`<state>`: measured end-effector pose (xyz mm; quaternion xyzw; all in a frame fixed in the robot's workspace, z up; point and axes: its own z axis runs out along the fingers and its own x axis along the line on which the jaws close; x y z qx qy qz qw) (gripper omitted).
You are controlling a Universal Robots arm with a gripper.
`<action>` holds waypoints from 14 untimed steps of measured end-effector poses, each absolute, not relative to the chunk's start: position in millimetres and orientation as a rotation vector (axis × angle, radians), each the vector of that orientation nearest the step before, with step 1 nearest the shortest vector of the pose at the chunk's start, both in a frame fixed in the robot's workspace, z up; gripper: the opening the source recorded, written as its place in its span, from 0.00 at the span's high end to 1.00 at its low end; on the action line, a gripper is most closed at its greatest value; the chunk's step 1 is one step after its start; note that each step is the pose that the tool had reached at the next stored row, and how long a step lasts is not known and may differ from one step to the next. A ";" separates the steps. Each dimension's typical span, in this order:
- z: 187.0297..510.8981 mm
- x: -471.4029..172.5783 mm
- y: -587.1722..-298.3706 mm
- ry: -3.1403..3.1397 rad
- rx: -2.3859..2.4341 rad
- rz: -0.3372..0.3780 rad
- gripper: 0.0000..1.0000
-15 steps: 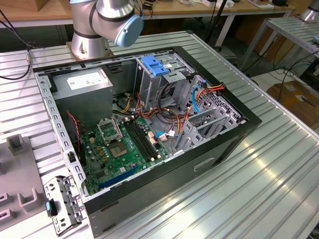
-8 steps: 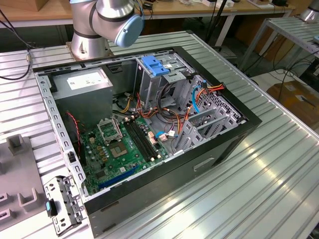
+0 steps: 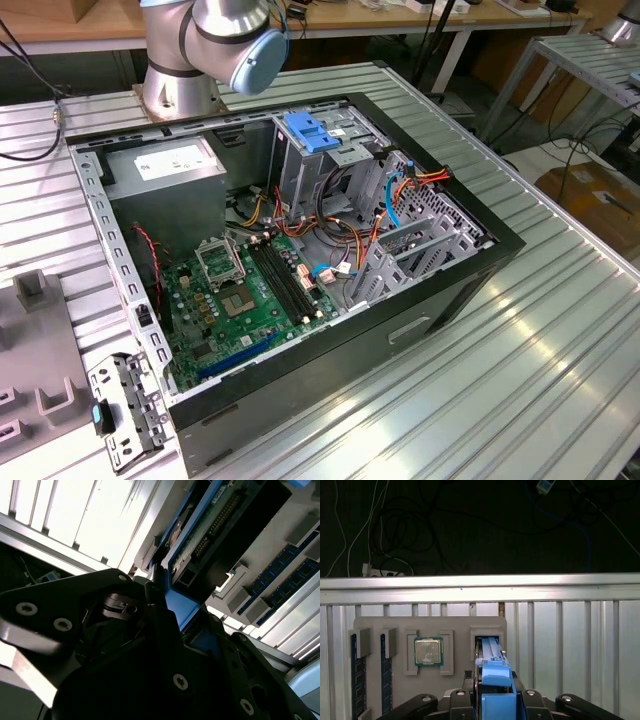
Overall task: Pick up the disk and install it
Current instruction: 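Pick up the disk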
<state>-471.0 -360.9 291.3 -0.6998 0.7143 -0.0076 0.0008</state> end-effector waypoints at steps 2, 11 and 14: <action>291.3 -471.0 -360.9 2.243 -2.198 -0.024 0.63; 291.4 -471.0 -360.9 2.243 -2.198 -0.023 0.63; 291.3 -471.0 -360.9 2.243 -2.198 -0.023 0.63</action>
